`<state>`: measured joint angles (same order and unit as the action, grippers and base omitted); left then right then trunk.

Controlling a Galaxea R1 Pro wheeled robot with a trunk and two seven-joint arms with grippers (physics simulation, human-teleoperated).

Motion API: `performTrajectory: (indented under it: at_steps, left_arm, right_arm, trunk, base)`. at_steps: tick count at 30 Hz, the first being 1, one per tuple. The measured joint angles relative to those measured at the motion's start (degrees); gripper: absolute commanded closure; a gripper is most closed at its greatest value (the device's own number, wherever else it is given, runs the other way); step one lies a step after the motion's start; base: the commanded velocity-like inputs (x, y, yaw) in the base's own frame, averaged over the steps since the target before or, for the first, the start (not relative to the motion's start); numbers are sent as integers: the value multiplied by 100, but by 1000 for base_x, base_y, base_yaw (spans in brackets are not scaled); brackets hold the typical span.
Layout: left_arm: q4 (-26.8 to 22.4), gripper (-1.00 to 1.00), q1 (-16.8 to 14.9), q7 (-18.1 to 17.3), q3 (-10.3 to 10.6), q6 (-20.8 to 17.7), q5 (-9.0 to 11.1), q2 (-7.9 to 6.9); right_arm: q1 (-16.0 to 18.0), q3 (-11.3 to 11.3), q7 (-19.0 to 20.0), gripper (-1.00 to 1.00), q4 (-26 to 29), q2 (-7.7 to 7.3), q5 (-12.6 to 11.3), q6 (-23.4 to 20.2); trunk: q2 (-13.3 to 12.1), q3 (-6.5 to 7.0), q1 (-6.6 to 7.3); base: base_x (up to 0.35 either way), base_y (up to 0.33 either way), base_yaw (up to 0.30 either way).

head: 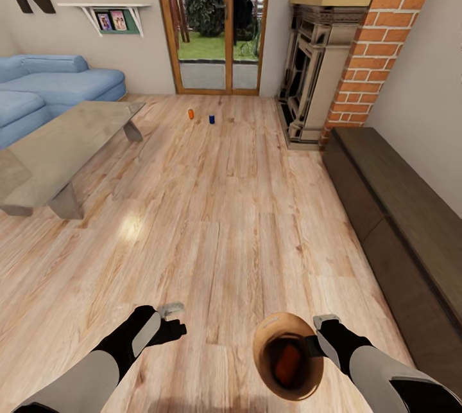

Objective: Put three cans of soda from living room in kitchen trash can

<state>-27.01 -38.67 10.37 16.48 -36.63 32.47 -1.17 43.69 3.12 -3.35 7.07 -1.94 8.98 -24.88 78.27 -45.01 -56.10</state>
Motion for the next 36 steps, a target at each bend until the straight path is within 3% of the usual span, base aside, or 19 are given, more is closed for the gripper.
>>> performTrajectory:
  at_steps: [36]
  left_arm:
    - [3, -100, 0, 0, -2, 5, -14, 3]
  right_arm:
    - [-113, -10, 1, 100, 44, 24, -13, 24]
  trunk:
    - [0, 272, 0]
  base:
    - [0, 0, -7]
